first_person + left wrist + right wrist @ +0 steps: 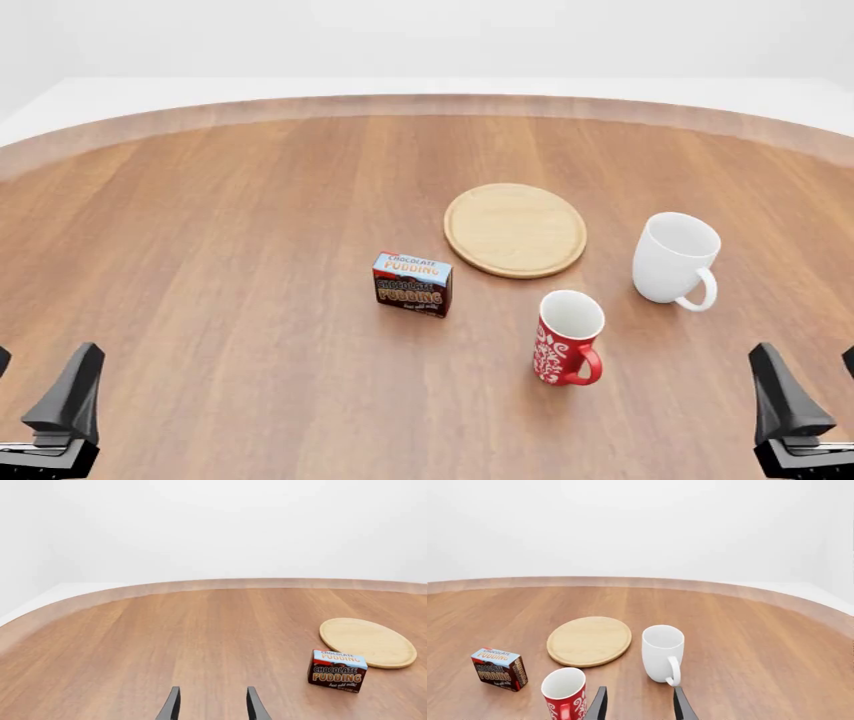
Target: Put the chocolate pudding to the left of the plate.
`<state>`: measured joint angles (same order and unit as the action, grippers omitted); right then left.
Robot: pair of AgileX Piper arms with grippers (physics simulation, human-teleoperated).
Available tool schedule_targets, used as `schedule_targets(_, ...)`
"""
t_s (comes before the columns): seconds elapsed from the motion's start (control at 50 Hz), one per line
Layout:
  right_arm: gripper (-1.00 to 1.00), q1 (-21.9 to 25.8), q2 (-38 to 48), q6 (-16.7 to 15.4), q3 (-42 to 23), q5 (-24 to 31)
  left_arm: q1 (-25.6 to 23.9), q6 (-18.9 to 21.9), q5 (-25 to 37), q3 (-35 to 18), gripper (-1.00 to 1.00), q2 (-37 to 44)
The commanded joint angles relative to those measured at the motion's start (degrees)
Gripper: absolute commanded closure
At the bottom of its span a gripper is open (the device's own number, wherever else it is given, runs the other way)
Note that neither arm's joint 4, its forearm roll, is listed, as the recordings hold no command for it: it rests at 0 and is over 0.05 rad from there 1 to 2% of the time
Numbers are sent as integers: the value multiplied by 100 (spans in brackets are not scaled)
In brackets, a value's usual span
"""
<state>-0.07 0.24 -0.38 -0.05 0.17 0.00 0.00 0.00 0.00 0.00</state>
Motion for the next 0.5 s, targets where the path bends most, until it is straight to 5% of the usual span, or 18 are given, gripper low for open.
schedule_targets(0.02,-100,-30,40,-72,-5,49,0,0,0,0,-100,0)
schedule_targets(0.22,-100,-31,24,-117,-41,76,0,0,0,0,-100,0)
schedule_targets(0.32,-100,71,-22,-260,-614,211,0,0,0,0,-100,0)
schedule_targets(0.42,-100,500,15,-541,-1279,742,0,0,0,0,-100,0)
schedule_targets(0.5,-100,658,812,-1044,-1639,283,0,0,0,0,-100,0)
